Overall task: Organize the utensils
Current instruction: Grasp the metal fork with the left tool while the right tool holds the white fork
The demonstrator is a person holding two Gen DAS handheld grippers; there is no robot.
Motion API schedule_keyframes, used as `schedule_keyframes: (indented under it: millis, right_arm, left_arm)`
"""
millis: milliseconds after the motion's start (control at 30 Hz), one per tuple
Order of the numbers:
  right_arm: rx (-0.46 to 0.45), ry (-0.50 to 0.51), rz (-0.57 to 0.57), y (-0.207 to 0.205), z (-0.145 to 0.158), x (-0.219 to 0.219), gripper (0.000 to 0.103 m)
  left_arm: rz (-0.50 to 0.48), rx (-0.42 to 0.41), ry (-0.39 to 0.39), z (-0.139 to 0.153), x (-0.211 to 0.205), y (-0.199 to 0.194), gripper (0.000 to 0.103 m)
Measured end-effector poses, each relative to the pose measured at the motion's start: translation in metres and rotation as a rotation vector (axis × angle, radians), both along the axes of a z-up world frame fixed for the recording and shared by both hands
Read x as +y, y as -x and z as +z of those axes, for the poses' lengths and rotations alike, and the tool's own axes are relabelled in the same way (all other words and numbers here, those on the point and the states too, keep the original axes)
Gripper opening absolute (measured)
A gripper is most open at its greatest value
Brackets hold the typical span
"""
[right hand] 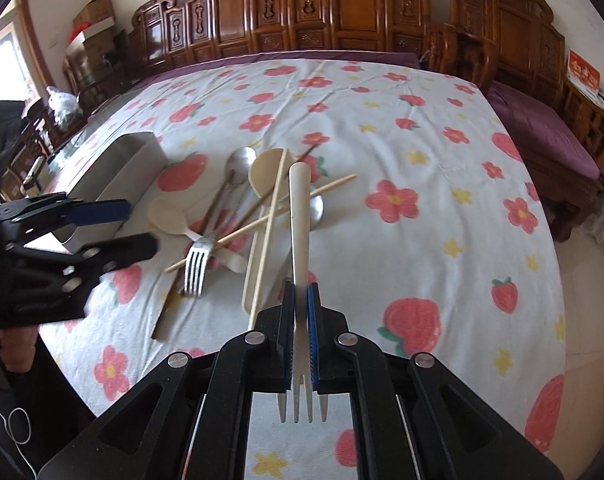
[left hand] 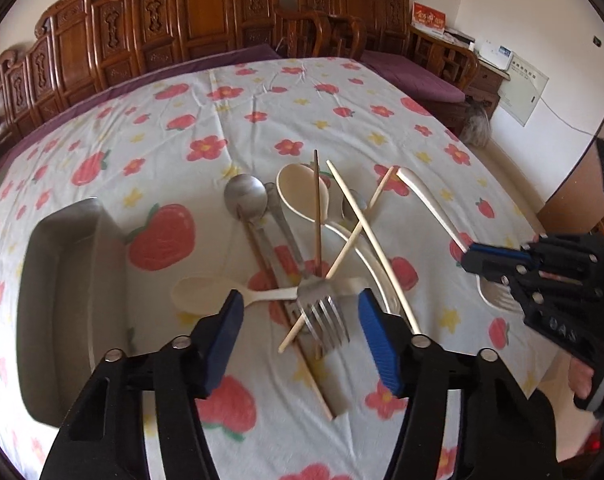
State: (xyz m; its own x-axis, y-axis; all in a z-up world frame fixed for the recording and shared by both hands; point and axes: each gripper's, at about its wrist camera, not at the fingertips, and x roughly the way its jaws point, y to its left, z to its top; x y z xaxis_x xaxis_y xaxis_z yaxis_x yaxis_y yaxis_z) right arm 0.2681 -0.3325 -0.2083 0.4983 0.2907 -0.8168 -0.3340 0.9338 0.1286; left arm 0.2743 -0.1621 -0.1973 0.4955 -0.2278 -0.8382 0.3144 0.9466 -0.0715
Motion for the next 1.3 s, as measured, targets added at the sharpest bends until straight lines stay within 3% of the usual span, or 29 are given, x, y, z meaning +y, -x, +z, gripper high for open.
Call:
schedule_keyframes:
  millis: [167, 500, 600, 1000, 1167, 1300]
  right_arm:
    - [0.009, -0.014, -0.007, -0.001, -0.003, -0.003, 0.007]
    - [0.021, -0.027, -0.017, -0.004, -0.005, -0.006, 0.007]
    - [0.020, -0.027, -0.013, -0.003, -0.005, -0.005, 0.007]
    - [0.028, -0.019, -0.014, -0.004, -0.008, -0.004, 0.007]
    - [0.029, -0.018, -0.013, -0.004, -0.008, -0.003, 0.007]
    - [0.027, -0.024, -0.013, -0.004, -0.007, -0.003, 0.007]
  left_arm:
    - [0.023, 0.073, -0.002, -0.014, -0.010, -0.034, 0.037]
    - [0.070, 0.197, -0.035, -0.039, -0.022, -0.075, 0.018]
    - [0.078, 0.218, -0.073, -0.046, -0.025, -0.078, 0.017]
    - [0.068, 0.192, -0.153, -0.051, -0.035, -0.080, 0.016]
    - [0.070, 0.187, -0.151, -0.050, -0.031, -0.079, 0.007]
    - [0.065, 0.164, -0.130, -0.042, -0.027, -0.074, 0.006]
